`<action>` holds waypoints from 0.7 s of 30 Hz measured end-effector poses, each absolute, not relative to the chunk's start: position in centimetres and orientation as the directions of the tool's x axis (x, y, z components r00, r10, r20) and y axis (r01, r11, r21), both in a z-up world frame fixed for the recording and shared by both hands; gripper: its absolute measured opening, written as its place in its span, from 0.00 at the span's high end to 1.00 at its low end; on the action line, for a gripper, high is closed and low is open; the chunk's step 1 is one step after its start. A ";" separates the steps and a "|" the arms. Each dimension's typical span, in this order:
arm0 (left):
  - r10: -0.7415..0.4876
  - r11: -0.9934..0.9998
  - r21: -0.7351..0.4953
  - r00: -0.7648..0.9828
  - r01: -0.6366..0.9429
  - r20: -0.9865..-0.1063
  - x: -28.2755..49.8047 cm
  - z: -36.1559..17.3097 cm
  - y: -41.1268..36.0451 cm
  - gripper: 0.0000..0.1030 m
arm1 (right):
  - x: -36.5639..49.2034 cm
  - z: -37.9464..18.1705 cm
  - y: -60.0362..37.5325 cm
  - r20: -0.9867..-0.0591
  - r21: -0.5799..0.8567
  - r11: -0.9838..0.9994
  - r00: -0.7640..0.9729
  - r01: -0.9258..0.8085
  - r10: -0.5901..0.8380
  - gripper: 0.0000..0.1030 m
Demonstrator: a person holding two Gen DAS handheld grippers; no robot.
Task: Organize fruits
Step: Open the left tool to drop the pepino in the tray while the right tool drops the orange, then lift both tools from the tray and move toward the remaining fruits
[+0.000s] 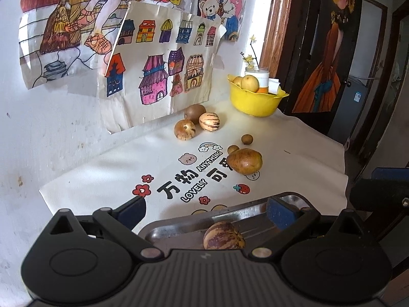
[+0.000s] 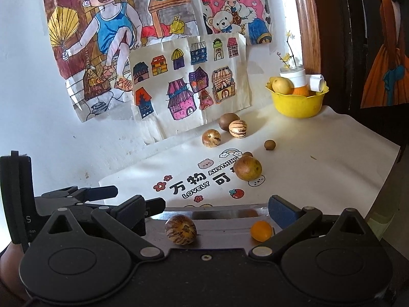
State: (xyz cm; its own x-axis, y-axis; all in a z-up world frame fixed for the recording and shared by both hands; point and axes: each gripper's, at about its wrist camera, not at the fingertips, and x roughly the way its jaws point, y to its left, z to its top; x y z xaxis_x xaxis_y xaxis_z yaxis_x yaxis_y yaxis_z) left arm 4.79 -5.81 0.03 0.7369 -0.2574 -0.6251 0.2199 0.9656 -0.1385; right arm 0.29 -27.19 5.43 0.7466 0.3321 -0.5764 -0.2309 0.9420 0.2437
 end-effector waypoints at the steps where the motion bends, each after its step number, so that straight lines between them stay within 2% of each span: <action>1: -0.256 0.966 -0.138 0.737 0.219 -0.625 4.9 0.0 -5.9 0.01 | 0.3 5.4 -27.2 -0.576 0.243 0.942 0.746 -0.232 0.333 0.01; 21: -0.265 0.958 -0.098 0.702 0.269 -0.661 10.4 -1.3 -8.6 0.01 | 4.9 5.3 -29.7 -0.564 0.287 0.939 0.759 -0.188 0.324 0.01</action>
State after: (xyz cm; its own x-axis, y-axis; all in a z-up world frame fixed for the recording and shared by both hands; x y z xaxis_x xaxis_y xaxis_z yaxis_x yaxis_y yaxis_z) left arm 10.35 -8.57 -1.34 0.7019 -0.2646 -0.6613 0.2686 0.9582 -0.0984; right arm 4.88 -29.73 5.28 0.7591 0.3244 -0.5644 -0.1882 0.9393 0.2869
